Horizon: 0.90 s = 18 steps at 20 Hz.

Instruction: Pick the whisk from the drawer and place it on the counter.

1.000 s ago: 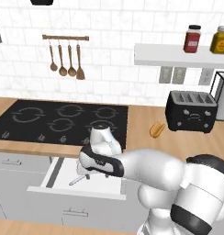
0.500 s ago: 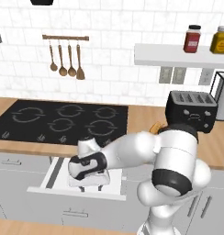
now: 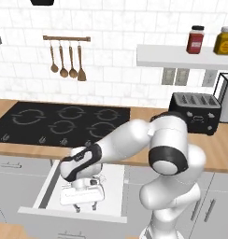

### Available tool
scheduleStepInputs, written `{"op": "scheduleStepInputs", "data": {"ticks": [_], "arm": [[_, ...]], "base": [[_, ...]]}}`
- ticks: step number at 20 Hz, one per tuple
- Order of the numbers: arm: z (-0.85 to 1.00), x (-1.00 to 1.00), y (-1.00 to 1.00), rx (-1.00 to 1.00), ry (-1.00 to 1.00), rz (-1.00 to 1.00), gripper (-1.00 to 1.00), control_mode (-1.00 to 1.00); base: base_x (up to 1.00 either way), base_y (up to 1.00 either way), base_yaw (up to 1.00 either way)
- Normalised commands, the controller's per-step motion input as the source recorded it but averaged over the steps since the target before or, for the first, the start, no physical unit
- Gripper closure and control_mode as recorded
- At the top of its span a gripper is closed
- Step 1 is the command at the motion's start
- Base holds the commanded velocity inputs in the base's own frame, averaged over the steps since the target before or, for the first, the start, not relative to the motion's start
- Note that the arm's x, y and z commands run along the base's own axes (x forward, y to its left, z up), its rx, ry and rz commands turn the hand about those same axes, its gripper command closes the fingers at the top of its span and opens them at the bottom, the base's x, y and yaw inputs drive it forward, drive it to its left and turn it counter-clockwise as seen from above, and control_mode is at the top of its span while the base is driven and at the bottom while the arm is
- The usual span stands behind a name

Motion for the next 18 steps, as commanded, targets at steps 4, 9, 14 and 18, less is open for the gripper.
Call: {"op": "scheduleStepInputs", "data": {"ticks": [4,9,14,18], "arm": [[-0.1,-1.0,0.35,0.0,0.0,0.0,-1.0,-1.0],[0.25,-1.0,0.2,0.0,-0.04,0.0,-1.0,-1.0],[0.66,-0.25,-0.31,0.0,-0.29,0.0,-1.0,-1.0],[0.18,0.04,-0.96,0.03,-0.5,0.0,-1.0,-1.0]], "base": [[0.0,0.0,0.0],[0.0,0.0,0.0],[0.0,0.0,0.0],[0.0,0.0,0.0]]}}
